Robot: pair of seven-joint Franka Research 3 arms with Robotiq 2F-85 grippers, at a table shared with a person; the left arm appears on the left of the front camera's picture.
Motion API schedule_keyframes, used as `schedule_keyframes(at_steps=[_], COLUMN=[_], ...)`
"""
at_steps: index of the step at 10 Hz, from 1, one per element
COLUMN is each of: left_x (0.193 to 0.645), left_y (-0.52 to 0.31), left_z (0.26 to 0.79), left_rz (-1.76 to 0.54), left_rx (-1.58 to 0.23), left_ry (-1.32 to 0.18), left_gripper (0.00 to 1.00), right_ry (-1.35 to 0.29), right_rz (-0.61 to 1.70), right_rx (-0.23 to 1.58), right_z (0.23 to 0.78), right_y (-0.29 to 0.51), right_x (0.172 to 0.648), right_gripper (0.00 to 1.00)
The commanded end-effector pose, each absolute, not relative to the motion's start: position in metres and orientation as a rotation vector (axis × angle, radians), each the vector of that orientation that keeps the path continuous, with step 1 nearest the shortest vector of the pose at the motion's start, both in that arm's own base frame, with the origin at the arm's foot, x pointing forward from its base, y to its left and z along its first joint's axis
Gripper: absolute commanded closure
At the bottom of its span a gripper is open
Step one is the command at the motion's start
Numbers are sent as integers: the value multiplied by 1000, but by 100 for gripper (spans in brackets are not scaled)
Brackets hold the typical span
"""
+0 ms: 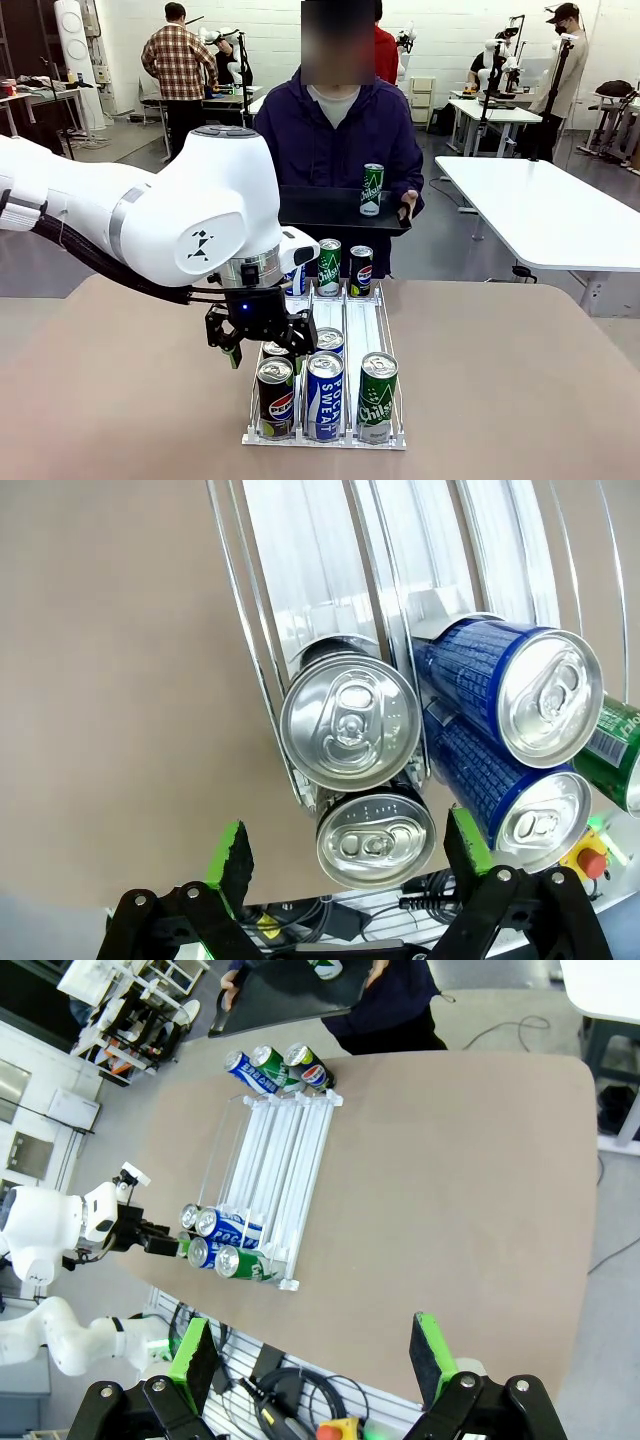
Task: Retrieve and hand over the desired beverage to the person.
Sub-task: Pick up another can of the same type that the person held from the Automatic Can Dispenser.
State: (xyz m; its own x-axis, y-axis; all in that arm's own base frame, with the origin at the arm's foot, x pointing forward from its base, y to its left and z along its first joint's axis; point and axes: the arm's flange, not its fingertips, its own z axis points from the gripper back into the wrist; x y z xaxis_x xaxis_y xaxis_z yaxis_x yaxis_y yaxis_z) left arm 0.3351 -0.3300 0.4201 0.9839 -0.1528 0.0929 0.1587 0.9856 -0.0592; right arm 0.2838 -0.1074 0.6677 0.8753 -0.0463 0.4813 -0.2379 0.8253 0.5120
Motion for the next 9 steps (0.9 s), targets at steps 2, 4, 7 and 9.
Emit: schedule_keyframes(at_steps=[2,4,7,9], left_x=[340,343,343,343], left_y=[-331,-331,-333,-333], left_z=[410,408,402,400], left_rz=[-116,-108,-97,-89], left_rx=[-41,-41,-36,-35], left_ry=[-110,-107,-67,-24], left_gripper=[0,0,0,0], right_ry=[-499,-499,-499,-499], right_rz=[107,107,107,107], right_rx=[595,595,595,595], right_z=[668,668,668,668], right_y=[-108,-108,-108,-108], right_x=[286,286,286,286], right_gripper=[0,0,0,0])
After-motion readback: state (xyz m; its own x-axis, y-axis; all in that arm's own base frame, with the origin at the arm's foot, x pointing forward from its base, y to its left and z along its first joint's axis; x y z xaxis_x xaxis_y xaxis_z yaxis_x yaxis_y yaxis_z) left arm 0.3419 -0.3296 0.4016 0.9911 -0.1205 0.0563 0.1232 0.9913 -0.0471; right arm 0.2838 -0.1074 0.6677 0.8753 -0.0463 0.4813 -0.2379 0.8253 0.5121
